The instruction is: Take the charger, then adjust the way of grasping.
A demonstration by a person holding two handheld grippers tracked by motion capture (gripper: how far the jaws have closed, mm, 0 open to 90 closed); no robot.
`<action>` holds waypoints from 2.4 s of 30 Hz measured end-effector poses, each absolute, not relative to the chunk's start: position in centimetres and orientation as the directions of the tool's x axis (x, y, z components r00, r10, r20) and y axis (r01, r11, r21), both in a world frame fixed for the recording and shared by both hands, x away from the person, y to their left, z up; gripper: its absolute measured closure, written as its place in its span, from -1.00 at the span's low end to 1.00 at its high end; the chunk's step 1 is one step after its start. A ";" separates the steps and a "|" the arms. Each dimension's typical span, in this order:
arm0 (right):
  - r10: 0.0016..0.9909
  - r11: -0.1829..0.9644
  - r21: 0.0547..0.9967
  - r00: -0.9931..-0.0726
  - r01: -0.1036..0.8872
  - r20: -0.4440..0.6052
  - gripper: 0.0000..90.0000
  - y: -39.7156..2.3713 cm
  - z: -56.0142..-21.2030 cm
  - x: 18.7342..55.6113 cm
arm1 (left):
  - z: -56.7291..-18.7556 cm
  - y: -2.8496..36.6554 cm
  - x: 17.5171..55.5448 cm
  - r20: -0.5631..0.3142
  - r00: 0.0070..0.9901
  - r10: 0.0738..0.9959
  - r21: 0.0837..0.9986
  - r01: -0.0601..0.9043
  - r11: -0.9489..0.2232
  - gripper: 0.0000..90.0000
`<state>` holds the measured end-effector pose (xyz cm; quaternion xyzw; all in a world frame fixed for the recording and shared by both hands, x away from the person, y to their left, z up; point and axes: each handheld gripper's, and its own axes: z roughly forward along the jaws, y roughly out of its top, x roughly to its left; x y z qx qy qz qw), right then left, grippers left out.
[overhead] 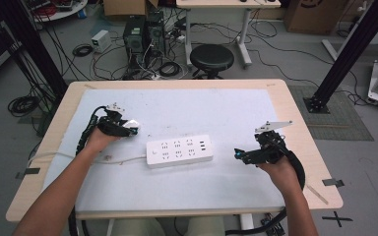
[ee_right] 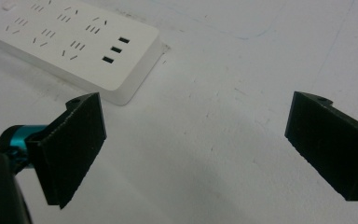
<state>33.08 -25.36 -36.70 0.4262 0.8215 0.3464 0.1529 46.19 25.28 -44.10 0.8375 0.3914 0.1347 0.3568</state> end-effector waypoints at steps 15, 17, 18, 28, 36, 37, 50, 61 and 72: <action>0.804 0.394 0.704 -0.593 0.591 0.047 -0.89 -25.3 -36.8 33.0 | -41.6 24.9 44.2 -0.022 0.679 0.734 0.771 0.479 -0.420 -0.05; 0.803 0.394 0.706 -0.595 0.589 0.048 -0.89 -25.3 -36.9 32.9 | -40.8 24.8 43.7 -0.017 0.682 0.731 0.788 0.459 -0.410 -0.05; 0.802 0.394 0.708 -0.595 0.587 0.047 -0.89 -25.3 -36.9 32.8 | -40.5 24.8 43.4 -0.019 0.684 0.730 0.795 0.453 -0.403 -0.05; 0.795 0.390 0.719 -0.605 0.576 0.054 -0.89 -25.2 -37.1 32.5 | -38.7 24.8 39.6 -0.049 0.701 0.712 0.861 0.391 -0.326 -0.05; 0.786 0.390 0.727 -0.615 0.565 0.056 -0.89 -24.8 -37.1 31.8 | -36.8 25.0 36.9 -0.047 0.711 0.701 0.888 0.351 -0.296 -0.05; 0.783 0.391 0.730 -0.619 0.560 0.056 -0.89 -24.7 -37.1 31.7 | -36.6 25.1 36.6 -0.045 0.712 0.700 0.888 0.349 -0.298 -0.05; 0.746 0.422 0.744 -0.665 0.517 0.039 -0.89 -23.3 -36.4 30.3 | -34.8 24.3 31.8 -0.023 0.736 0.677 0.912 0.293 -0.287 -0.05; 0.739 0.419 0.755 -0.672 0.504 0.039 -0.89 -23.0 -35.9 29.7 | -34.1 23.0 30.7 0.005 0.779 0.626 0.917 0.247 -0.314 -0.05; 0.720 0.432 0.741 -0.692 0.514 0.061 -0.89 -21.2 -36.4 30.2 | -34.7 21.6 30.4 0.034 0.831 0.556 0.909 0.206 -0.363 -0.05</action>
